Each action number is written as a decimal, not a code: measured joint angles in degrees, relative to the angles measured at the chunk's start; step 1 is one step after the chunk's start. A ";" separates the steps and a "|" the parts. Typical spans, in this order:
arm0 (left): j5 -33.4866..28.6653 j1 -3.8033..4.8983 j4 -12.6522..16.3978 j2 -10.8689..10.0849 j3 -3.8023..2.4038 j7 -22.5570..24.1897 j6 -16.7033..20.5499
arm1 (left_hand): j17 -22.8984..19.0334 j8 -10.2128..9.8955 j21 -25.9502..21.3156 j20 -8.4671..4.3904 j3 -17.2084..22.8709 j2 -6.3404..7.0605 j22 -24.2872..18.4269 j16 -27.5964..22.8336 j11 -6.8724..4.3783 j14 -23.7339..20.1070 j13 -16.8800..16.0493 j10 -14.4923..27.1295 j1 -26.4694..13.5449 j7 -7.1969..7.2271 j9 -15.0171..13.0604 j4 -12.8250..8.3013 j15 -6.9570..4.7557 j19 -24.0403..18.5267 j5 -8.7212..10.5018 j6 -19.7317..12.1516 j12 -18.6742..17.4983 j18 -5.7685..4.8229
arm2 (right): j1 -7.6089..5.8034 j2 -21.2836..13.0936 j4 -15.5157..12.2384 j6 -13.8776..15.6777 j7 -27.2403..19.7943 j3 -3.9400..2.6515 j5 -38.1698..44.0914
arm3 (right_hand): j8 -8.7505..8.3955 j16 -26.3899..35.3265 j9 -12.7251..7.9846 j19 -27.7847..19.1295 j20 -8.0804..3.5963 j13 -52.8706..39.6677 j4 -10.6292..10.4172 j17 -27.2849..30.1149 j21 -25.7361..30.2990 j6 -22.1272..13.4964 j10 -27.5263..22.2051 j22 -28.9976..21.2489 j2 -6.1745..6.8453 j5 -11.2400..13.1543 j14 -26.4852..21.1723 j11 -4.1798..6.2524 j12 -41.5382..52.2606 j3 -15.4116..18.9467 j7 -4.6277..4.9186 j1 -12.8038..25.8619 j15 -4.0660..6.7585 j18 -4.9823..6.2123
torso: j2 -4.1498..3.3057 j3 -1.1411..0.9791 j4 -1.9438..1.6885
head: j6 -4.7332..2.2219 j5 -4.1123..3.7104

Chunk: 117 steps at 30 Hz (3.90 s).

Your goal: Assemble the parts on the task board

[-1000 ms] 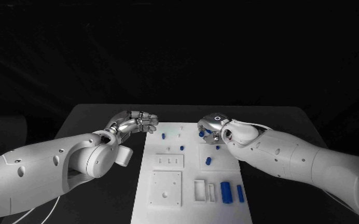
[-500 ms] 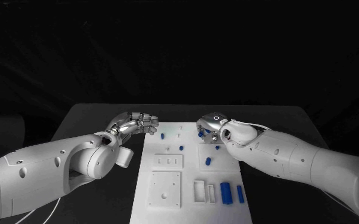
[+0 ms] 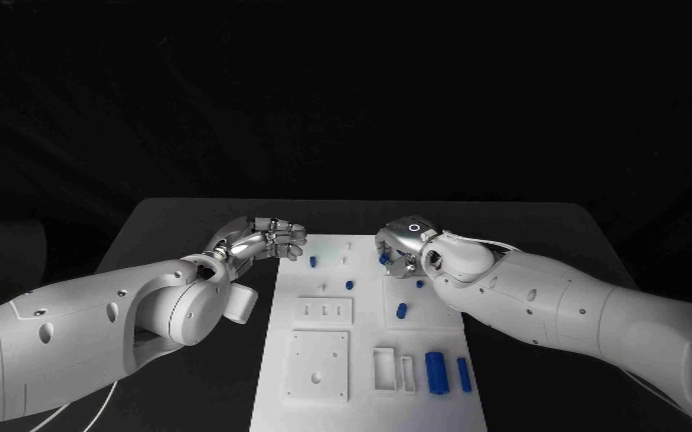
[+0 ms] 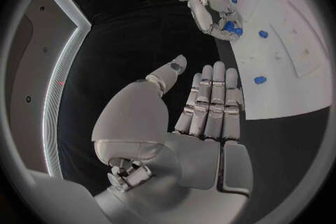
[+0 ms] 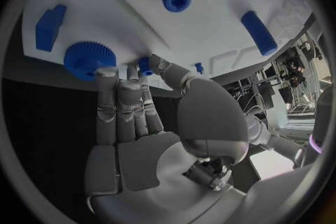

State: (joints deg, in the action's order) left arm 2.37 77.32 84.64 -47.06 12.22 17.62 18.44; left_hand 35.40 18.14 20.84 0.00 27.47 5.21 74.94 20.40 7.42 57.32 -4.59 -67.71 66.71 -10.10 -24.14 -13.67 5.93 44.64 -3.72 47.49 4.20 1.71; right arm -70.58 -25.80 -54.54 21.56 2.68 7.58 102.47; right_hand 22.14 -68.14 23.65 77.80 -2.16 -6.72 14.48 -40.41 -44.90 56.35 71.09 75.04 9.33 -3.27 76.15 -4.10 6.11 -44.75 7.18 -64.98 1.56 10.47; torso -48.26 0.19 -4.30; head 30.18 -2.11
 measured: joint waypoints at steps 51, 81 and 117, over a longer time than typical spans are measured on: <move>0.00 0.01 -0.40 0.56 -0.03 -0.19 -0.03 | 0.21 0.00 0.00 0.22 0.43 0.23 -0.04 -0.22 0.01 0.00 -0.01 -0.01 -0.23 0.00 -0.09 -0.43 0.00 -0.20 0.00 0.00 0.00 0.55 | -0.52 4.68 -3.31 6.63 12.57 -0.62 7.67 | 0.70 -2.14 0.09 -0.82 -0.85 -2.97 -0.56 1.52 -5.02 3.42 5.03 0.00 0.89 0.61 -0.23 1.52 0.07 -3.89 -1.53 0.50 1.25 -1.01 | -0.53 0.24 0.21 | -2.43 0.79; 0.01 0.83 0.15 1.24 -0.29 -0.20 -0.01 | 0.26 0.00 0.22 0.22 0.58 0.22 -0.01 -0.22 0.01 0.00 -0.02 -0.01 -0.22 0.00 -0.12 -0.58 0.00 -0.20 0.00 0.00 0.00 0.47 | -0.50 8.95 2.22 7.94 13.75 -0.64 9.95 | 0.84 -2.38 0.09 -1.03 -1.06 -3.18 -0.82 1.59 -5.22 3.71 5.30 0.00 2.10 0.62 -0.61 1.65 -0.20 -4.45 -1.60 0.80 1.63 -1.20 | -1.18 0.78 -0.09 | -2.96 1.52; 0.07 1.23 0.34 1.67 -0.37 -0.24 0.00 | 0.39 0.00 0.22 0.22 0.85 0.22 -0.03 -0.22 0.01 0.00 -0.02 -0.01 -0.22 0.00 -0.15 -0.85 0.00 -0.20 0.00 0.00 0.00 0.37 | -0.61 10.37 4.17 8.62 13.35 -0.69 9.79 | 0.91 -2.38 0.14 -0.83 -1.23 -3.26 -0.98 1.76 -5.22 3.61 5.41 0.00 2.38 0.82 -1.00 1.53 -0.52 -4.59 -1.71 0.46 2.02 -1.20 | -2.49 1.37 -0.30 | -3.55 1.98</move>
State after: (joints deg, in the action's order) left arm 2.44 78.55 84.98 -45.39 11.85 17.38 18.44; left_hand 35.79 18.14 21.06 0.21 28.32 5.43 74.91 20.18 7.43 57.32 -4.60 -67.73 66.49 -10.10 -24.29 -14.52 5.93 44.44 -3.71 47.49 4.20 2.07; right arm -71.19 -15.43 -50.37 30.17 16.04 6.88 112.26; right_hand 23.05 -70.52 23.79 76.98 -3.39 -9.98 13.50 -38.65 -50.12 59.95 76.50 75.04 11.71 -2.45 75.16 -2.57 5.59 -49.35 5.48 -64.53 3.58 9.27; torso -50.75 1.56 -4.60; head 26.64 -0.13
